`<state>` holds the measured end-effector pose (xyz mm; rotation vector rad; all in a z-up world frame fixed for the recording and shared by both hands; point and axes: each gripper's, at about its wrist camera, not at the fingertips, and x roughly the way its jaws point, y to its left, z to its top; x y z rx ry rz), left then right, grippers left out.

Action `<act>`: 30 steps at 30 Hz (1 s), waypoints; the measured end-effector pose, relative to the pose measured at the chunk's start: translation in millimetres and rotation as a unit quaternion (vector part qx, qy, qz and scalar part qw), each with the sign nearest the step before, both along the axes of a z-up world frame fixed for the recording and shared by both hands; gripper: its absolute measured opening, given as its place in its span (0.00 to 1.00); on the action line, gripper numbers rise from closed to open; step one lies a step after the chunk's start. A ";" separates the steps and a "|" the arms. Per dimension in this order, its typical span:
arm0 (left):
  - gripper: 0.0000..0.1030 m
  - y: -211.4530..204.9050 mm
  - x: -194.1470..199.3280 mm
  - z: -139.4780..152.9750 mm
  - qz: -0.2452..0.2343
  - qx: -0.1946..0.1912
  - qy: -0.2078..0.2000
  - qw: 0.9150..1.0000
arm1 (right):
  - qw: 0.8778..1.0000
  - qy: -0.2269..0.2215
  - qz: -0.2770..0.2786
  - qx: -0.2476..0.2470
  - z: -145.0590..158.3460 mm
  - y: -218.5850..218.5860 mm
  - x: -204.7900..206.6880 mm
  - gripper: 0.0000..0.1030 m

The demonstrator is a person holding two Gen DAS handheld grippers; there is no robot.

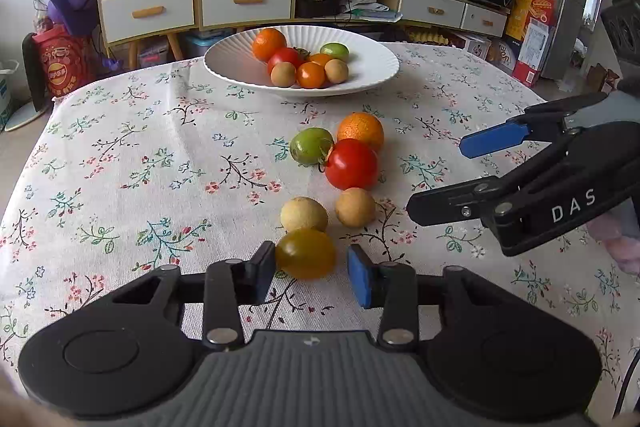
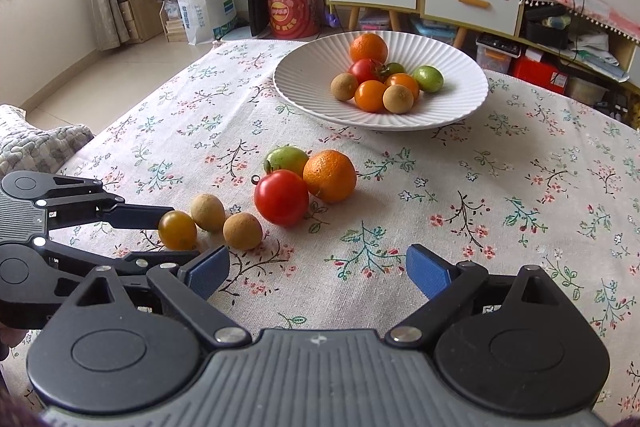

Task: Organize fruits
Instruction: 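Grasp the yellow tomato with the left tool, then grasp a brown kiwi with the right tool while the left tool holds the yellow tomato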

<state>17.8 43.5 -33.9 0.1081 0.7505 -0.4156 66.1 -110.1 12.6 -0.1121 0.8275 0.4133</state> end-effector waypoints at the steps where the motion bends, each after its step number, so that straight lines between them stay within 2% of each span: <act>1: 0.26 0.2 0.4 0.5 0.001 0.001 0.003 1.000 | 1.000 0.001 0.001 0.000 -0.4 0.8 0.4 0.91; 7: 0.25 9.3 6.3 6.4 0.034 0.008 0.021 0.999 | 1.000 0.008 0.009 -0.002 -3.9 9.5 2.1 0.86; 14: 0.25 22.6 8.8 12.3 0.066 0.008 0.034 0.997 | 0.999 0.027 0.023 -0.004 -12.1 26.1 7.3 0.65; 30: 0.25 23.2 8.0 10.4 0.062 0.015 0.042 0.997 | 0.998 0.000 0.059 -0.024 -12.2 46.2 3.8 0.33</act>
